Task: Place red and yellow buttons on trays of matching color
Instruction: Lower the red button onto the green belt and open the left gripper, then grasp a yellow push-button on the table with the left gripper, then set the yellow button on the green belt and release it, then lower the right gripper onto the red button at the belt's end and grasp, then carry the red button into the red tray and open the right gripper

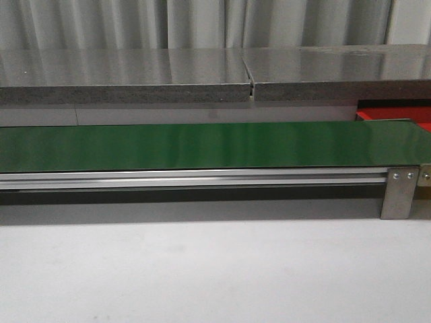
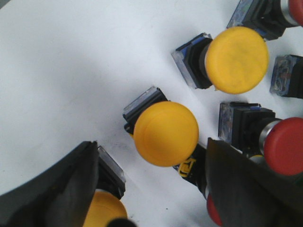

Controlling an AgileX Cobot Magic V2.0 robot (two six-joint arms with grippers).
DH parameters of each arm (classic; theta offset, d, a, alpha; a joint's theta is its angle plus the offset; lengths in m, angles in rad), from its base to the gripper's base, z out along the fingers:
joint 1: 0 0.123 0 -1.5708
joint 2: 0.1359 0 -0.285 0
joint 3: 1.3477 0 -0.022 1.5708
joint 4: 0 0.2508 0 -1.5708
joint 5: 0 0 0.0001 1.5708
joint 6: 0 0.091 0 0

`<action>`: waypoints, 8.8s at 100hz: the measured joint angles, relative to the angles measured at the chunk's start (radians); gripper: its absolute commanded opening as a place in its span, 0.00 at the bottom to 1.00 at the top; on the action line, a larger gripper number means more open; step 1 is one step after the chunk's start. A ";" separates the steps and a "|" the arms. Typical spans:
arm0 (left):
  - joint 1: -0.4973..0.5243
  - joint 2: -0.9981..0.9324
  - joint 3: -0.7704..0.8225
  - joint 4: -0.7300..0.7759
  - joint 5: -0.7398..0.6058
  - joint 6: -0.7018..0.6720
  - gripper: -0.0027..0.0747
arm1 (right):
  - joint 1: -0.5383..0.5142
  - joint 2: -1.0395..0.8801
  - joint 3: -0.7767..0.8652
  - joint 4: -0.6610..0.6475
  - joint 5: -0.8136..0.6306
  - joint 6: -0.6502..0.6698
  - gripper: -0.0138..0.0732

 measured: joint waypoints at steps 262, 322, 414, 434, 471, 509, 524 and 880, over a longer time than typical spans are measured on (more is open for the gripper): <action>-0.324 -0.209 0.058 0.035 0.081 0.145 0.26 | 0.000 0.000 0.000 0.000 0.000 0.000 0.08; -0.324 -0.182 0.061 0.035 0.103 0.153 0.78 | 0.000 0.000 0.000 0.000 0.000 0.000 0.08; -0.592 -0.519 0.203 0.013 -0.103 0.334 0.01 | 0.000 0.000 0.000 0.000 0.000 0.000 0.08; -0.720 -0.609 0.359 0.099 -0.217 0.300 0.01 | 0.000 0.000 0.000 0.000 0.000 0.000 0.08; -0.838 -0.831 0.676 0.171 -0.426 0.122 0.01 | 0.000 0.000 0.000 0.000 0.000 0.000 0.08; -0.838 -1.229 0.979 0.145 -0.444 0.118 0.01 | 0.000 0.000 0.000 0.000 0.000 0.000 0.08; -0.838 -1.415 1.068 0.128 -0.438 0.118 0.01 | 0.000 0.000 0.000 0.000 0.000 0.000 0.08; -0.838 -1.665 1.153 0.124 -0.417 0.114 0.01 | -0.001 1.778 -1.613 0.075 0.968 -0.129 0.35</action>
